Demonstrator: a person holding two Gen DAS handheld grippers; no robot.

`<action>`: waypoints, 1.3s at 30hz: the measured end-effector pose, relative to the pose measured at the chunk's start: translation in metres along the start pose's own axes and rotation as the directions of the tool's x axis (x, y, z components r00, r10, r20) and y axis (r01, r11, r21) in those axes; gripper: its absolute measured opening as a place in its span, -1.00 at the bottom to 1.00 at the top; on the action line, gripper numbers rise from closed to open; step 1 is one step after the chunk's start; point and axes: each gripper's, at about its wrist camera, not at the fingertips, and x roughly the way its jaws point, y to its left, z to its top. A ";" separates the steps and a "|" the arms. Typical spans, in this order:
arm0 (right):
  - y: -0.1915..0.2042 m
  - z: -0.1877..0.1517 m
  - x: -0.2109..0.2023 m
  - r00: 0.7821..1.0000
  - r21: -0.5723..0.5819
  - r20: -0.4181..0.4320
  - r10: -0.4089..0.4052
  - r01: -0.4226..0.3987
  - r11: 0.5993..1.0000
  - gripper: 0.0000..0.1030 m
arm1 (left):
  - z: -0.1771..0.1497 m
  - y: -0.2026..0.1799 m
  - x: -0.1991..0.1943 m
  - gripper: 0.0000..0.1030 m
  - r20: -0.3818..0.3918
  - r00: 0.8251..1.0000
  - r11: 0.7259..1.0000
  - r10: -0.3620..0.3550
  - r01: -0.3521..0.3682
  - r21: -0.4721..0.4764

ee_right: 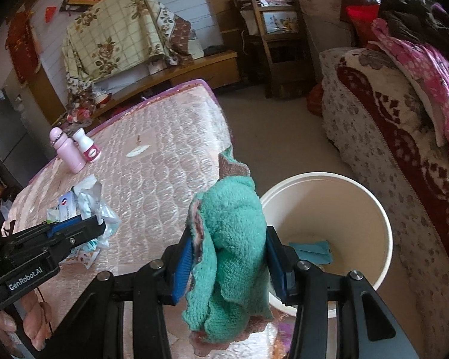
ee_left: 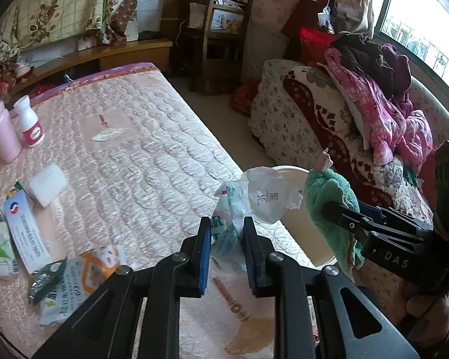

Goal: Collect trash
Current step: 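Carry the green plush and clear plastic bag over the white bucket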

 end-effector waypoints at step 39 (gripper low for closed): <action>-0.095 -0.020 0.001 0.995 0.149 -0.039 -0.090 0.095 0.984 -0.07 | 0.011 -0.075 0.076 -0.58 -0.096 0.995 0.997 -0.024 0.031 0.077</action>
